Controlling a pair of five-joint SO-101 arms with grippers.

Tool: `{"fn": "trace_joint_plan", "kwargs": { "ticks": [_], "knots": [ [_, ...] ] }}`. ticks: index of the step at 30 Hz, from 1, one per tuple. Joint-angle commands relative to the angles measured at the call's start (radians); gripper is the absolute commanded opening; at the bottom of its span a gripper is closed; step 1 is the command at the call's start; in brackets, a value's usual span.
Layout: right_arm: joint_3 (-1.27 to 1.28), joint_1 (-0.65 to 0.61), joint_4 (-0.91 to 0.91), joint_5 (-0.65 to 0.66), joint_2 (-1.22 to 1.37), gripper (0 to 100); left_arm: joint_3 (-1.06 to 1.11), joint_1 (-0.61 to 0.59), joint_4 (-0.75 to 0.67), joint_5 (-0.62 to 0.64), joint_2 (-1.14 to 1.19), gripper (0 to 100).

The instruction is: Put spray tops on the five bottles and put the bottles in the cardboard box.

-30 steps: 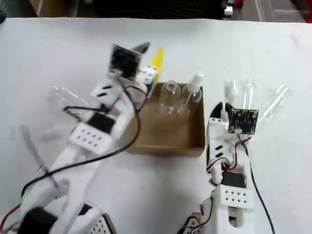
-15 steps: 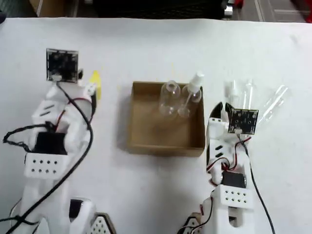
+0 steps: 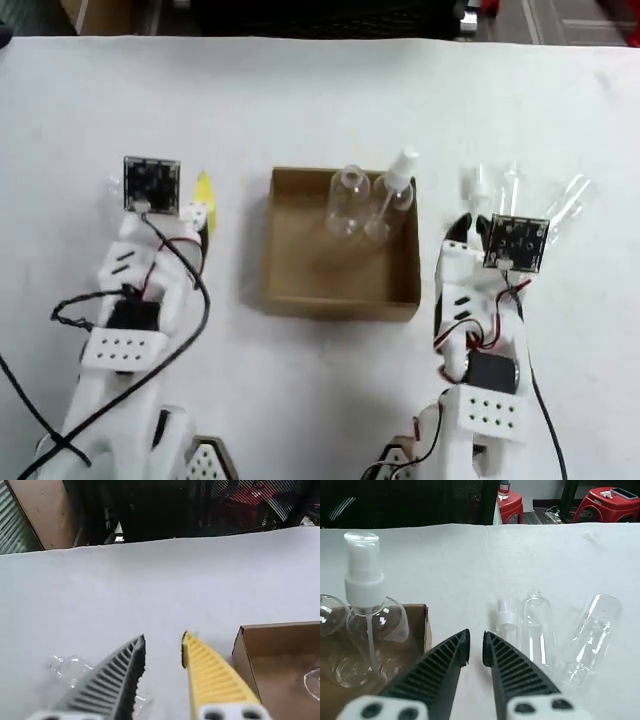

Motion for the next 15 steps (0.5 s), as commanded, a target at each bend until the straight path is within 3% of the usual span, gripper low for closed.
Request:
{"fn": "trace_joint_plan", "kwargs": {
  "ticks": [1,4,7,15],
  "knots": [
    [-0.110,0.012,0.199,0.000,-0.122,3.4,0.012,0.030,-0.080,0.008,-0.016,12],
    [-0.172,0.012,0.344,0.000,-0.189,3.4,0.015,0.058,-0.078,0.006,-0.016,11],
    [-0.227,-0.002,0.444,0.000,-0.226,3.3,0.017,0.054,-0.078,0.006,-0.016,1],
    [-0.239,-0.015,0.467,0.000,-0.228,1.7,0.038,0.053,-0.087,0.012,-0.016,2]
  ]
}}
